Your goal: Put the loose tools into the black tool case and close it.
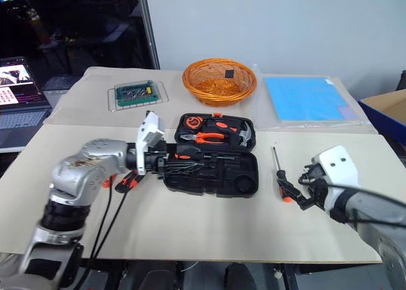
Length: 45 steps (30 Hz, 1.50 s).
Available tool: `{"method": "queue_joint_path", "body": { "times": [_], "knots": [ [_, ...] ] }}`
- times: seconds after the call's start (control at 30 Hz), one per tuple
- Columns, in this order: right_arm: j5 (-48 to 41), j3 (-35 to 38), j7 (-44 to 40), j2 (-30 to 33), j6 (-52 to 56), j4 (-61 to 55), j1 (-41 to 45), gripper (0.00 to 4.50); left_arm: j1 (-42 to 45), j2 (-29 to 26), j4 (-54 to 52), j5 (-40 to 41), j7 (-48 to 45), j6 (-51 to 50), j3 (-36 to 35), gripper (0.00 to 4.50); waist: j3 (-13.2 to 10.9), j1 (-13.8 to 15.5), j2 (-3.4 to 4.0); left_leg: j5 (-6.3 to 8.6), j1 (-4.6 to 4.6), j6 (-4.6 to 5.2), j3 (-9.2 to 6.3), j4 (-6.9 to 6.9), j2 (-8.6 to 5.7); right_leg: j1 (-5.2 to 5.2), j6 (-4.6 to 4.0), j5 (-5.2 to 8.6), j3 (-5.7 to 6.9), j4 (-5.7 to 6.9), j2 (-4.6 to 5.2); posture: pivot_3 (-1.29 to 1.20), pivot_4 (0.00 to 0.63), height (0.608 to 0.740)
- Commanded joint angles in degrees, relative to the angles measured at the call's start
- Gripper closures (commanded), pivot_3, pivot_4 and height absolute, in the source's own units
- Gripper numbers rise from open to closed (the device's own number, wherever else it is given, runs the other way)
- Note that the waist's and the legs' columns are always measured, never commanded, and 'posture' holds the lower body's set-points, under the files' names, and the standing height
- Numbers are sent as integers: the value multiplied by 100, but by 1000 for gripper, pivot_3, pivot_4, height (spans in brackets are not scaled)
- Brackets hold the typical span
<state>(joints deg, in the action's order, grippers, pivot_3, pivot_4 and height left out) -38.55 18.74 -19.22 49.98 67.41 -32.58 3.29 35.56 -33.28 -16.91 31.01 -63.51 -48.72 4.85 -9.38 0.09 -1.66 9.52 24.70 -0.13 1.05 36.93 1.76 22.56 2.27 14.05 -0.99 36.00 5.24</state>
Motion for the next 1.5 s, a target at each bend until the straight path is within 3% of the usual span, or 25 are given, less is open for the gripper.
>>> {"method": "queue_joint_path", "body": {
  "times": [0.03,0.07,0.17,0.43,0.57,0.67,0.8,0.93,1.07,1.5],
  "knots": [
    [19,-406,10,-64,569,631,677,0,40,-203,-504,264,-127,-86,137,491,-1,24,1,1,8,1,2,-1,-3,5,0,0,-1,-4,1,0,150,740],
    [52,-456,-67,-12,580,787,718,0,59,-159,-580,267,-28,-132,215,491,-1,32,1,2,15,3,1,-1,-4,10,0,-1,-3,-5,1,0,150,740],
    [564,-1109,30,-1,441,1489,1083,752,24,-215,-654,209,101,-54,200,468,-1,58,1,3,46,6,-7,0,-8,35,28,-31,-4,-5,-6,0,150,740],
    [952,-1124,-104,221,251,1430,1062,3460,-263,-222,-889,486,574,-181,-69,468,-2,52,1,2,60,7,-6,2,-3,58,42,-23,-12,8,-16,0,150,740],
    [1142,-935,-436,530,-442,1007,968,3496,-539,-99,-930,584,1004,-86,-422,468,-3,45,3,2,61,7,-4,4,-5,59,63,-11,-14,7,-14,0,150,740],
    [1185,-1192,-1083,738,-1231,701,1504,3496,-1258,-152,-961,730,902,274,-873,468,-4,-69,7,2,57,7,1,3,-1,60,63,-12,-20,9,-16,0,150,740],
    [1727,-2544,-2142,588,-2225,1190,2813,3496,-2205,-579,-1094,1363,453,298,-1774,468,-10,-275,10,3,43,6,11,-4,21,69,52,-16,-40,15,-39,0,150,740],
    [2874,-3990,-3238,204,-3709,2414,3761,3497,-2900,-1011,-1254,1516,199,457,-2276,468,-15,-219,0,3,33,5,5,-3,46,65,17,-14,-39,10,-66,0,150,740],
    [3489,-4521,-3723,-152,-4505,3384,4169,3497,-3177,-1143,-1395,1614,242,549,-2437,468,-17,-77,-2,2,41,4,15,-2,25,71,-12,-14,-42,10,-43,0,150,740],
    [4503,-4846,-4515,-915,-5654,4985,4420,3497,-3448,-1178,-1742,1806,695,631,-2518,468,-20,-90,-6,3,38,2,30,-4,25,76,2,-48,-51,18,-43,0,150,740]
  ]
}}
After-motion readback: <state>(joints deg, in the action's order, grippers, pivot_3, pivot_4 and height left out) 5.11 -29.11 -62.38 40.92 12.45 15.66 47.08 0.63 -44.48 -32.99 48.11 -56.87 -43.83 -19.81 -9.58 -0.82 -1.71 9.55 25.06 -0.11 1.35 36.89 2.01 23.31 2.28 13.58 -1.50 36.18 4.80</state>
